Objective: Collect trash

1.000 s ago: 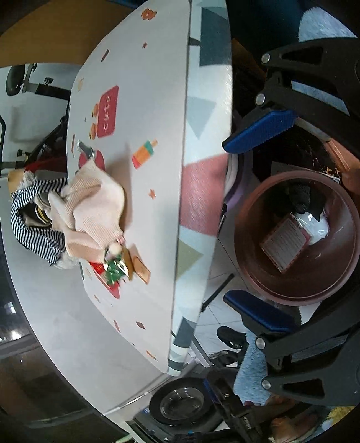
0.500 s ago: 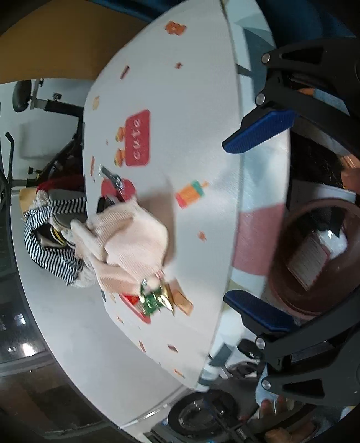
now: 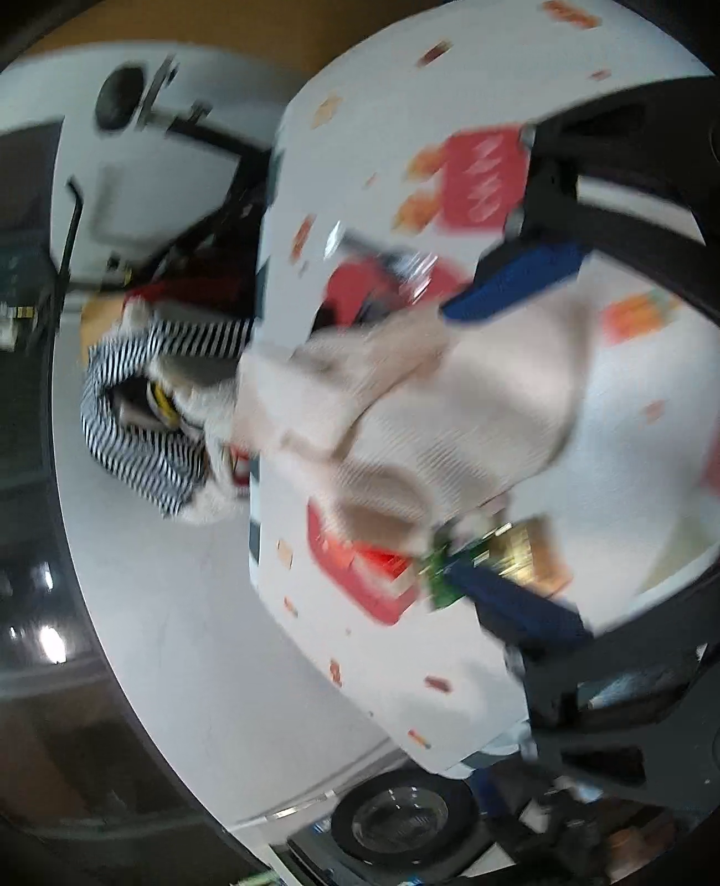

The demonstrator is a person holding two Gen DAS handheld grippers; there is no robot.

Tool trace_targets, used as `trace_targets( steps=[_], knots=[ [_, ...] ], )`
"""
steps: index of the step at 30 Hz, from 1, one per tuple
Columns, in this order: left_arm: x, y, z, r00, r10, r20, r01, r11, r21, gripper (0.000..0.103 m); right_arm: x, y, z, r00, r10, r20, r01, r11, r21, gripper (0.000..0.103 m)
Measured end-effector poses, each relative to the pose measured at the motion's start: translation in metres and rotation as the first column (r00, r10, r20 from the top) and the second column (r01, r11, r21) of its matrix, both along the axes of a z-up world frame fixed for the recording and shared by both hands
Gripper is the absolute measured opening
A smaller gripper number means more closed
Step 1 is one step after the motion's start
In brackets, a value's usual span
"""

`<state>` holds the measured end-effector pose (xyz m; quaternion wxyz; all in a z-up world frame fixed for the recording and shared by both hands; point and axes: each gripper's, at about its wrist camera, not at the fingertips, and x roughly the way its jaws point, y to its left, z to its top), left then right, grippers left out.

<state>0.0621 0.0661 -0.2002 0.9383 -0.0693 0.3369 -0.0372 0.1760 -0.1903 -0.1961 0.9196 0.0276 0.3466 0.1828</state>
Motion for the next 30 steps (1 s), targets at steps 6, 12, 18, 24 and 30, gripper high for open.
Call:
trace_targets(
  steps=[6,12,18,24,30],
  knots=[
    [0.005,0.008,-0.004,1.000,0.021,-0.008,-0.021,1.000,-0.005,0.097,0.072,0.058,-0.012,0.998,0.042,-0.040,-0.044,0.998,-0.038,0.051],
    [0.004,0.012,-0.005,1.000,0.027,-0.008,-0.027,0.999,-0.020,0.097,0.089,0.075,-0.002,0.996,0.071,-0.048,-0.075,0.994,-0.077,0.011],
    [0.002,0.007,-0.001,1.000,0.023,0.001,-0.023,0.999,-0.027,0.097,0.051,0.040,0.087,0.976,0.079,0.204,-0.073,0.997,-0.040,0.010],
    [-0.004,-0.004,0.007,1.000,0.011,0.022,-0.010,0.999,-0.034,0.097,0.012,-0.035,0.164,0.939,0.000,0.343,-0.031,0.996,0.087,0.010],
    [-0.010,-0.016,0.011,1.000,-0.013,0.024,0.014,1.000,-0.026,0.097,-0.028,-0.108,0.157,0.952,-0.091,0.292,0.058,0.991,0.119,0.010]
  ],
)
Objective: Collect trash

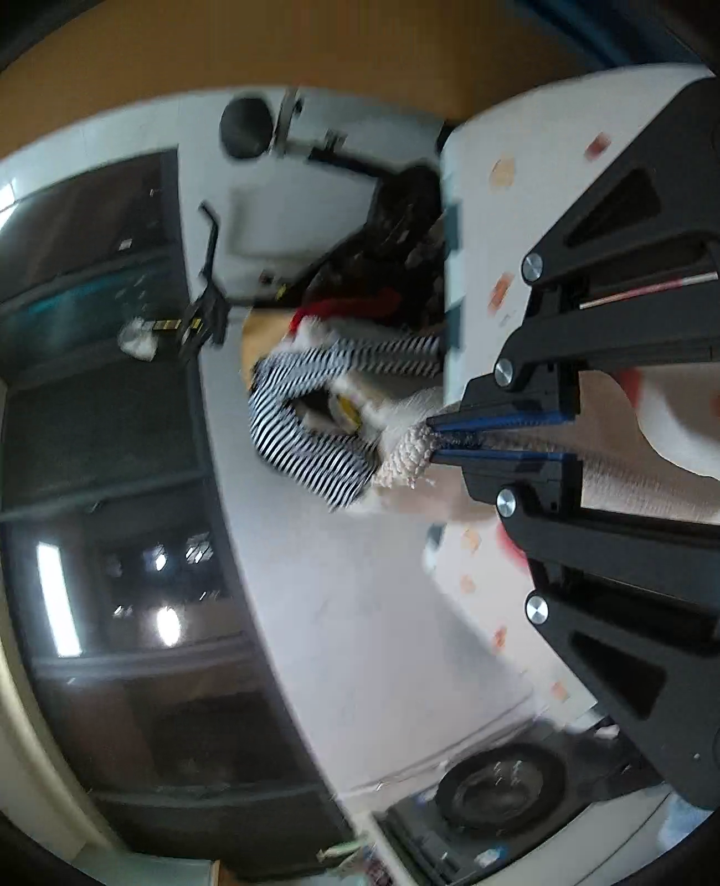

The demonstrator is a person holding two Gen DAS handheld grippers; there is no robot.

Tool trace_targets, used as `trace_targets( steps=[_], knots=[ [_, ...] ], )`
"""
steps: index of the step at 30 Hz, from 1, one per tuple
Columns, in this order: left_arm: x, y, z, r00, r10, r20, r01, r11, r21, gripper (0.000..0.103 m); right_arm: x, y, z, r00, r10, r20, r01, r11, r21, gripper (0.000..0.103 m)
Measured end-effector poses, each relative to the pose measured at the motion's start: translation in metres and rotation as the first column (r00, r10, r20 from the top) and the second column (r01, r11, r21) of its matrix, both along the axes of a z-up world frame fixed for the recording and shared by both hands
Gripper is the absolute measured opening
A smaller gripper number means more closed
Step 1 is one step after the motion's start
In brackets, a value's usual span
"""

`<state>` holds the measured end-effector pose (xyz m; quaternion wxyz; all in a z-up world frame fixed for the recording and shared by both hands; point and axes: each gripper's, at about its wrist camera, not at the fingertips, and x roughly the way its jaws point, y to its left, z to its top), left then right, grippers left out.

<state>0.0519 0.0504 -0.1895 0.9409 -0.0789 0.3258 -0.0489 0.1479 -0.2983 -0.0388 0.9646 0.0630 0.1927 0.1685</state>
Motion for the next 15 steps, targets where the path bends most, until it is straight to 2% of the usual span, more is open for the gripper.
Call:
trace_targets(
  steps=[4,6,8,11,15],
  knots=[
    [-0.001,-0.007,-0.001,1.000,-0.016,-0.003,0.016,1.000,0.008,0.097,-0.013,-0.042,-0.042,0.986,-0.132,-0.106,0.123,0.989,-0.085,0.010],
    [-0.001,-0.010,-0.002,1.000,-0.022,-0.008,0.022,1.000,0.008,0.097,-0.017,-0.060,-0.066,0.962,-0.234,-0.144,0.206,0.961,-0.186,0.010],
    [-0.001,-0.013,-0.003,1.000,-0.028,-0.012,0.028,1.000,0.010,0.097,-0.019,-0.069,-0.087,0.945,-0.274,-0.180,0.230,0.945,-0.232,0.010],
    [-0.001,-0.016,-0.005,0.999,-0.033,-0.018,0.033,0.999,0.013,0.097,-0.022,-0.065,-0.116,0.933,-0.254,-0.254,0.193,0.951,-0.241,0.010],
    [0.000,-0.018,-0.006,0.999,-0.037,-0.026,0.038,0.999,0.016,0.097,-0.012,-0.043,-0.154,0.922,-0.170,-0.348,0.101,0.973,-0.208,0.010]
  ],
)
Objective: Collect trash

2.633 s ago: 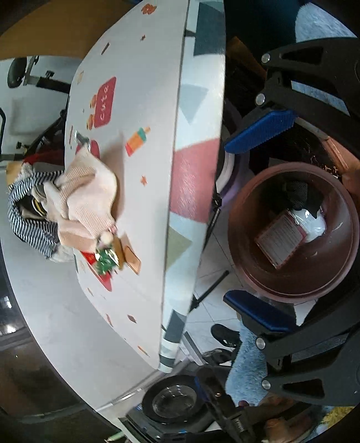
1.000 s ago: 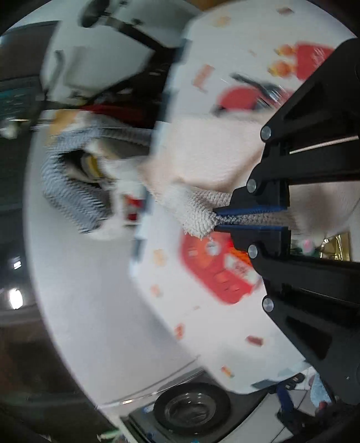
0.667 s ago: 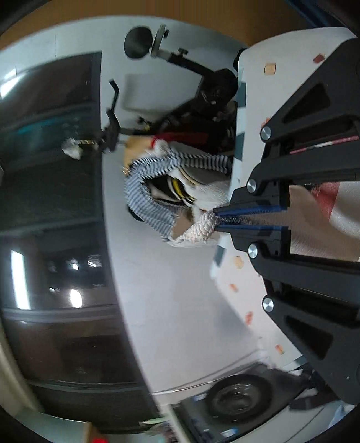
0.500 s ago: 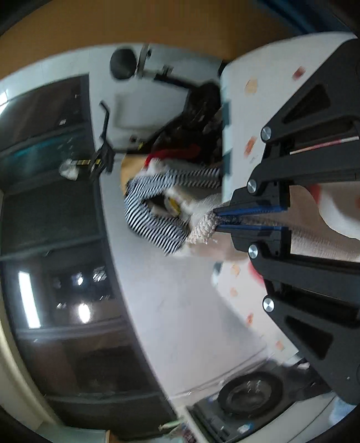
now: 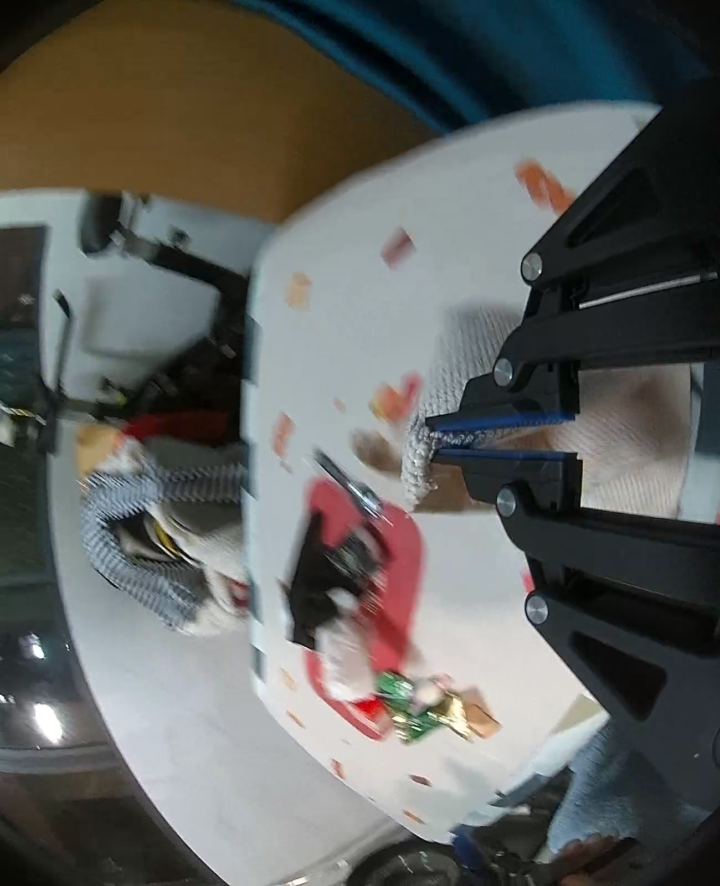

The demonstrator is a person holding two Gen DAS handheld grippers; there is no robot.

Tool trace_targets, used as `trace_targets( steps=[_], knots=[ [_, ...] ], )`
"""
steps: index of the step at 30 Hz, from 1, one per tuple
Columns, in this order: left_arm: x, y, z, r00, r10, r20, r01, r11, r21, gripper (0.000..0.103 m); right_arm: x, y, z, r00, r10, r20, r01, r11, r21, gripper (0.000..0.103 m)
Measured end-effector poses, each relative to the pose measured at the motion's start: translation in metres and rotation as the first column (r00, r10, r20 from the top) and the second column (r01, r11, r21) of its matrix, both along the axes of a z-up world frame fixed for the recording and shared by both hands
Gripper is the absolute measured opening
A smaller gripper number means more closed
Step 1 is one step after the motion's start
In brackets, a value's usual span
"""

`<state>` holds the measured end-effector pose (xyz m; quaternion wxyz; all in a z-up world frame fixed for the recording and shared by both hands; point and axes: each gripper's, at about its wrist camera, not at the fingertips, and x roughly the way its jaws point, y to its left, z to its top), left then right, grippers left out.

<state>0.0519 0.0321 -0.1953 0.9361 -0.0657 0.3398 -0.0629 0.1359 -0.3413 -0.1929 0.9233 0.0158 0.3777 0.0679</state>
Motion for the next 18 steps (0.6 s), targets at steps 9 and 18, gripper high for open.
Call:
trace_targets(
  steps=[9,18],
  knots=[
    [0.006,0.008,0.003,1.000,0.011,-0.008,-0.011,1.000,-0.022,0.097,0.024,0.036,-0.051,0.992,0.009,-0.122,-0.007,1.000,0.016,0.043],
    [0.016,0.009,-0.003,0.999,0.013,-0.029,-0.015,0.998,-0.068,0.097,0.021,-0.001,-0.039,0.995,-0.091,-0.030,0.088,0.993,-0.085,0.090]
  ],
)
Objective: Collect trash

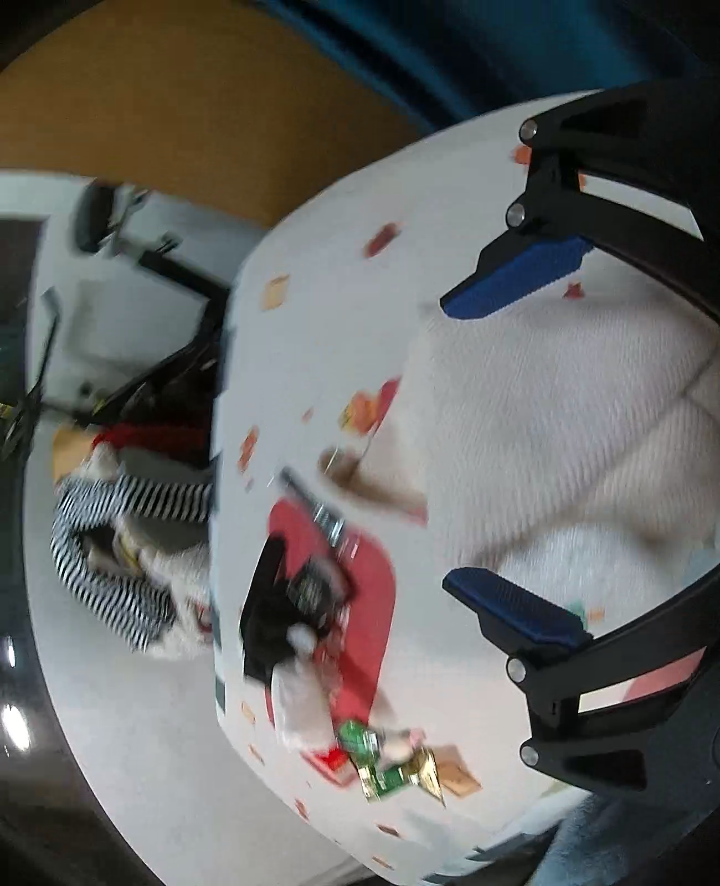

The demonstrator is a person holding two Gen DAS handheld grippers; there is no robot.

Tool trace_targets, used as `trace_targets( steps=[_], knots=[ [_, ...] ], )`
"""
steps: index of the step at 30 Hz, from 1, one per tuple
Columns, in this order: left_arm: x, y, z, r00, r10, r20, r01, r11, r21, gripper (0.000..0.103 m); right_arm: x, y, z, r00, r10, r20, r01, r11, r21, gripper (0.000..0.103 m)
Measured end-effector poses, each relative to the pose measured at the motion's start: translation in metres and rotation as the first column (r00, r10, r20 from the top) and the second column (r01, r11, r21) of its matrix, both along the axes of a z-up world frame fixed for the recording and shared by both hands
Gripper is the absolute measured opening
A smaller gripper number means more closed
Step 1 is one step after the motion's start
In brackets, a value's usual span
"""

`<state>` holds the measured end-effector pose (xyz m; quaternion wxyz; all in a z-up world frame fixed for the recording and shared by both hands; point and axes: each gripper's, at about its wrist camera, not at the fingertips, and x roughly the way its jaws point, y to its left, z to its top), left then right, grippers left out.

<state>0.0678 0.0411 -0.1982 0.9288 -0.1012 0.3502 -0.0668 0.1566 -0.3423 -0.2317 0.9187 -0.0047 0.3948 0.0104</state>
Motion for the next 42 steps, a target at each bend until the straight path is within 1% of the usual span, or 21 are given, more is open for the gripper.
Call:
trace_targets(
  steps=[3,5,7,9,11,13,14,15,16,17,19,21,24,26,29,31,34,36,38,40,42],
  knots=[
    [0.004,-0.001,-0.002,1.000,-0.007,-0.014,0.007,1.000,-0.018,0.097,0.012,-0.028,-0.020,0.995,-0.077,-0.070,0.083,0.992,0.092,0.090],
    [0.008,-0.002,-0.004,1.000,-0.007,-0.028,0.006,1.000,-0.027,0.097,0.019,-0.035,-0.033,0.990,-0.083,-0.117,0.100,0.983,0.152,0.090],
    [0.012,-0.002,-0.005,0.999,-0.010,-0.037,0.009,0.999,-0.039,0.097,0.023,-0.031,-0.042,0.988,-0.073,-0.138,0.095,0.981,0.167,0.089],
    [0.017,-0.002,-0.006,0.999,-0.015,-0.050,0.012,0.998,-0.059,0.097,0.026,-0.023,-0.049,0.987,-0.061,-0.151,0.085,0.985,0.153,0.083],
    [0.023,-0.003,-0.007,0.998,-0.015,-0.063,0.010,0.997,-0.077,0.097,0.027,-0.016,-0.051,0.987,-0.064,-0.148,0.087,0.984,0.156,0.081],
    [0.028,-0.004,-0.008,0.997,-0.016,-0.075,0.010,0.996,-0.086,0.096,0.028,-0.007,-0.052,0.989,-0.044,-0.140,0.065,0.987,0.146,0.072],
    [0.032,-0.007,-0.009,0.996,-0.020,-0.085,0.012,0.996,-0.090,0.091,0.028,-0.003,-0.052,0.990,-0.034,-0.137,0.053,0.989,0.140,0.070],
    [0.035,-0.009,-0.010,0.995,-0.025,-0.095,0.017,0.996,-0.091,0.087,0.027,0.003,-0.053,0.991,-0.017,-0.131,0.034,0.991,0.128,0.064],
    [0.039,-0.013,-0.011,0.994,-0.034,-0.107,0.024,0.995,-0.093,0.086,0.025,0.007,-0.052,0.992,-0.003,-0.127,0.018,0.993,0.119,0.057],
    [0.043,-0.015,-0.013,0.992,-0.041,-0.117,0.029,0.995,-0.099,0.084,0.024,0.012,-0.052,0.993,0.014,-0.120,-0.001,0.994,0.108,0.052],
    [0.052,-0.021,-0.018,0.989,-0.052,-0.142,0.035,0.992,-0.119,0.079,0.021,0.017,-0.052,0.993,0.036,-0.114,-0.022,0.992,0.123,0.034],
    [0.061,-0.024,-0.022,0.985,-0.058,-0.163,0.035,0.989,-0.141,0.073,0.019,0.017,-0.053,0.993,0.044,-0.107,-0.026,0.986,0.163,0.028],
    [0.079,-0.025,-0.030,0.978,-0.055,-0.201,0.015,0.980,-0.199,0.064,0.015,0.016,-0.055,0.995,0.034,-0.089,-0.017,0.982,0.188,0.026],
    [0.093,-0.022,-0.034,0.974,-0.036,-0.223,-0.015,0.975,-0.223,0.060,0.013,0.016,-0.055,0.996,0.029,-0.086,-0.011,0.978,0.207,0.026],
    [0.111,-0.016,-0.041,0.968,0.004,-0.252,-0.069,0.966,-0.250,0.052,0.010,0.021,-0.056,0.996,0.035,-0.078,-0.020,0.983,0.185,0.025],
    [0.122,-0.013,-0.047,0.962,0.015,-0.272,-0.090,0.960,-0.265,0.047,0.008,0.023,-0.056,0.997,0.033,-0.073,-0.019,0.984,0.175,0.025],
    [0.134,-0.012,-0.053,0.956,0.019,-0.292,-0.102,0.957,-0.273,0.036,0.008,0.021,-0.057,0.997,0.028,-0.068,-0.015,0.982,0.187,0.025],
    [0.138,-0.012,-0.054,0.956,0.016,-0.292,-0.101,0.955,-0.280,0.022,0.007,0.021,-0.057,0.998,0.029,-0.063,-0.016,0.982,0.188,0.025],
    [0.137,-0.014,-0.051,0.960,0.008,-0.279,-0.086,0.960,-0.267,0.020,0.007,0.020,-0.058,0.998,0.029,-0.060,-0.017,0.982,0.189,0.025],
    [0.133,-0.014,-0.045,0.967,-0.013,-0.253,-0.056,0.963,-0.264,0.002,0.007,0.020,-0.058,0.998,0.029,-0.062,-0.016,0.981,0.191,0.025],
    [0.129,-0.014,-0.036,0.972,-0.027,-0.233,-0.035,0.966,-0.258,0.002,0.007,0.020,-0.057,0.997,0.027,-0.069,-0.013,0.981,0.193,0.025]
  ],
)
